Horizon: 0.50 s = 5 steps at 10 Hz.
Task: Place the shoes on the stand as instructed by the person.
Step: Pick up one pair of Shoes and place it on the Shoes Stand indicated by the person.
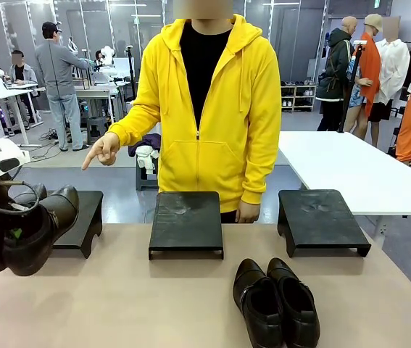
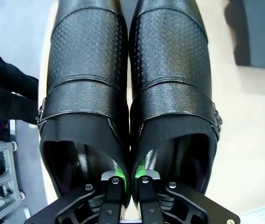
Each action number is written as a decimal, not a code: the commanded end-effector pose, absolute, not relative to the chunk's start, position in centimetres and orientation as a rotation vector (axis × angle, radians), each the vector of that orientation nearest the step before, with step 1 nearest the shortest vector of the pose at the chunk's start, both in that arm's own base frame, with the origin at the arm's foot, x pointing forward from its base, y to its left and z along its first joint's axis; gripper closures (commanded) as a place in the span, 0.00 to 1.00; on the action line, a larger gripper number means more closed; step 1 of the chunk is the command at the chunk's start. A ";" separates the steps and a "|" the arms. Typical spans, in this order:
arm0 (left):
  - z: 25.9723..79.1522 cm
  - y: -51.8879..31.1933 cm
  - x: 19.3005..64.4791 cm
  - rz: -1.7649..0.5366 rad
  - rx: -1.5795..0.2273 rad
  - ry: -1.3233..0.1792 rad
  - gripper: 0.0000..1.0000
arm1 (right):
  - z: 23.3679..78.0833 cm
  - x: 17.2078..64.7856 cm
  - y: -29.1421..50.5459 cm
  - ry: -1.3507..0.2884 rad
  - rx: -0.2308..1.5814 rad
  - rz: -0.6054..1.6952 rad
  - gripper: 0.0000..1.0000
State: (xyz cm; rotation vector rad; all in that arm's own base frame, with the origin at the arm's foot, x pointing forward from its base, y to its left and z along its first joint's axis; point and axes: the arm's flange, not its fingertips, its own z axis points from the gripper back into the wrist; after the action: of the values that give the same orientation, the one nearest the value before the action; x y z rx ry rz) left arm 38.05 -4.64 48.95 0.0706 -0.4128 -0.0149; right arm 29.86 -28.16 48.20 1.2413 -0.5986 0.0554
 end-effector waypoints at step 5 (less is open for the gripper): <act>48.9 -0.8 50.2 -0.075 0.052 -0.523 0.93 | 48.4 29.8 -28.2 -0.611 1.247 0.067 0.00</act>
State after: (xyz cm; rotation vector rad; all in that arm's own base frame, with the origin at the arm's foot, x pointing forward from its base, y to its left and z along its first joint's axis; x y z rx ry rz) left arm 48.42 -1.17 48.16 0.0450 -0.4666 -0.0387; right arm 29.87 -28.15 48.20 1.2412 -0.5984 0.0556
